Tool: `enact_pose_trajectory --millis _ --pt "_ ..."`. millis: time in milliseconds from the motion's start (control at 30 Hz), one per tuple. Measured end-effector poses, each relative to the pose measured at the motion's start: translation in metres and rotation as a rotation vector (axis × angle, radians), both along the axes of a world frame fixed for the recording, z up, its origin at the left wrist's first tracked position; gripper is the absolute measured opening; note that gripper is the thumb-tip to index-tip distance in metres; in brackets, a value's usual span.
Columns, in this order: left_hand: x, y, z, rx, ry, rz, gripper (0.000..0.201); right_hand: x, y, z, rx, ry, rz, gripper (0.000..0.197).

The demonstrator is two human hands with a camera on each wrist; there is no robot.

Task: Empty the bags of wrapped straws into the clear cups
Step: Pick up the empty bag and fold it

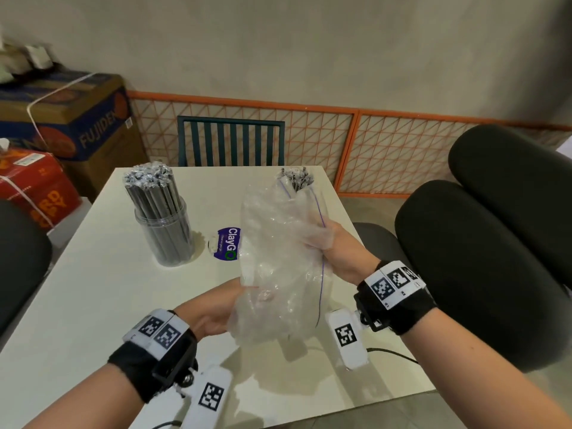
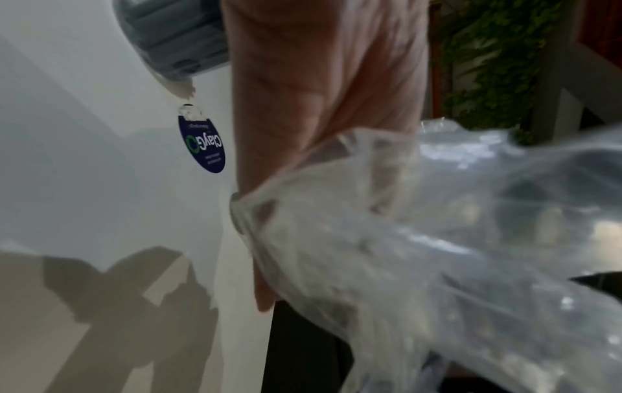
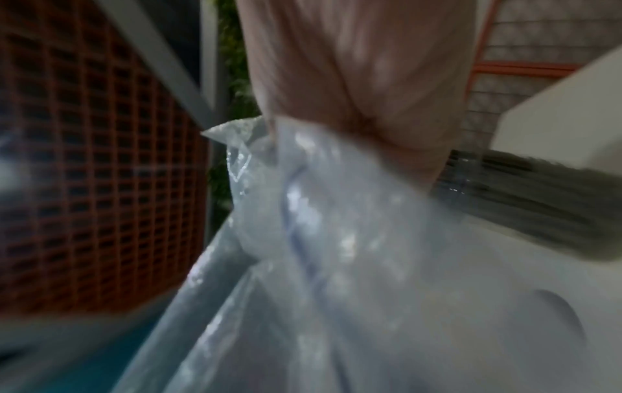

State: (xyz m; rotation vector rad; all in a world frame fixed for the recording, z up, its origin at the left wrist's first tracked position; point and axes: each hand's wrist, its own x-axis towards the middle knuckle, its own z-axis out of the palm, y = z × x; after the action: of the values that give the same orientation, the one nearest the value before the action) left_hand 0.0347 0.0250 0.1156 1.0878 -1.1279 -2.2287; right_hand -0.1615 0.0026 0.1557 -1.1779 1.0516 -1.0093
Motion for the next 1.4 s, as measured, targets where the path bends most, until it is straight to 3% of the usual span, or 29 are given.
enact_pose_trajectory --millis 100,167,200,267,333,367,467,533,600,667,700,767,833,867,933,1000,1067,1133,1200,1300,1400 --pt "0.005 -0.005 0.000 -0.026 -0.008 0.212 0.034 0.007 0.004 0.007 -0.312 0.316 0.071 0.036" --pt "0.010 -0.006 0.005 -0.050 -0.029 0.322 0.031 0.012 0.012 0.005 -0.476 0.532 0.192 0.029" --pt "0.010 -0.009 0.008 -0.049 0.002 0.357 0.024 0.012 0.014 0.001 -0.593 0.667 0.248 0.036" --pt "0.009 -0.011 0.021 0.008 0.228 0.235 0.012 0.010 0.015 -0.005 -0.879 0.975 0.288 0.067" --pt "0.006 -0.016 0.027 0.146 0.491 0.167 0.032 0.000 0.008 -0.011 -1.021 1.126 0.256 0.072" --pt "0.006 -0.018 0.030 0.215 0.493 0.219 0.041 -0.004 0.005 -0.011 -1.013 1.156 0.243 0.069" --pt "0.011 -0.017 0.034 0.177 0.341 0.181 0.059 -0.009 0.000 -0.015 -1.032 1.229 0.314 0.064" --pt "0.008 -0.019 0.031 0.059 0.150 0.215 0.046 -0.011 -0.002 -0.023 -1.105 1.367 0.342 0.075" --pt "0.004 -0.023 0.026 -0.129 -0.073 0.365 0.030 -0.014 -0.001 -0.024 -1.048 1.494 0.307 0.089" --pt "0.004 -0.031 0.023 -0.393 -0.315 0.530 0.016 -0.019 0.005 -0.022 -0.744 1.412 0.199 0.087" --pt "0.005 -0.035 0.023 -0.534 -0.448 0.607 0.012 -0.018 0.009 -0.020 -0.537 1.262 0.107 0.079" --pt "0.000 -0.039 0.025 -0.786 -0.693 0.679 0.013 -0.002 0.020 -0.016 -0.334 0.877 -0.069 0.062" --pt "-0.013 -0.036 0.029 -0.964 -0.765 0.671 0.017 0.026 0.027 -0.013 -0.228 0.560 -0.075 0.063" --pt "-0.022 -0.033 0.030 -1.002 -0.713 0.642 0.016 0.037 0.025 -0.016 -0.195 0.497 -0.064 0.067" --pt "-0.035 -0.028 0.035 -0.895 -0.514 0.572 0.014 0.047 0.015 -0.018 -0.163 0.432 -0.103 0.077" --pt "-0.040 -0.027 0.042 -0.662 -0.276 0.505 0.013 0.039 0.006 -0.016 -0.101 0.235 -0.116 0.087" --pt "-0.039 -0.030 0.046 -0.472 -0.107 0.419 0.019 0.027 0.002 -0.016 -0.090 0.056 -0.049 0.075" --pt "-0.032 -0.039 0.047 -0.310 0.022 0.328 0.027 0.024 0.003 -0.010 -0.118 0.029 -0.009 0.060" --pt "-0.025 -0.047 0.048 -0.178 0.111 0.239 0.030 0.024 0.002 -0.008 -0.109 -0.004 -0.046 0.066" --pt "-0.019 -0.056 0.054 -0.162 0.056 0.137 0.028 0.028 -0.001 -0.013 -0.061 -0.027 -0.117 0.066" --pt "-0.025 -0.058 0.055 -0.415 -0.220 0.203 0.018 0.035 -0.004 -0.014 -0.047 -0.002 -0.184 0.057"
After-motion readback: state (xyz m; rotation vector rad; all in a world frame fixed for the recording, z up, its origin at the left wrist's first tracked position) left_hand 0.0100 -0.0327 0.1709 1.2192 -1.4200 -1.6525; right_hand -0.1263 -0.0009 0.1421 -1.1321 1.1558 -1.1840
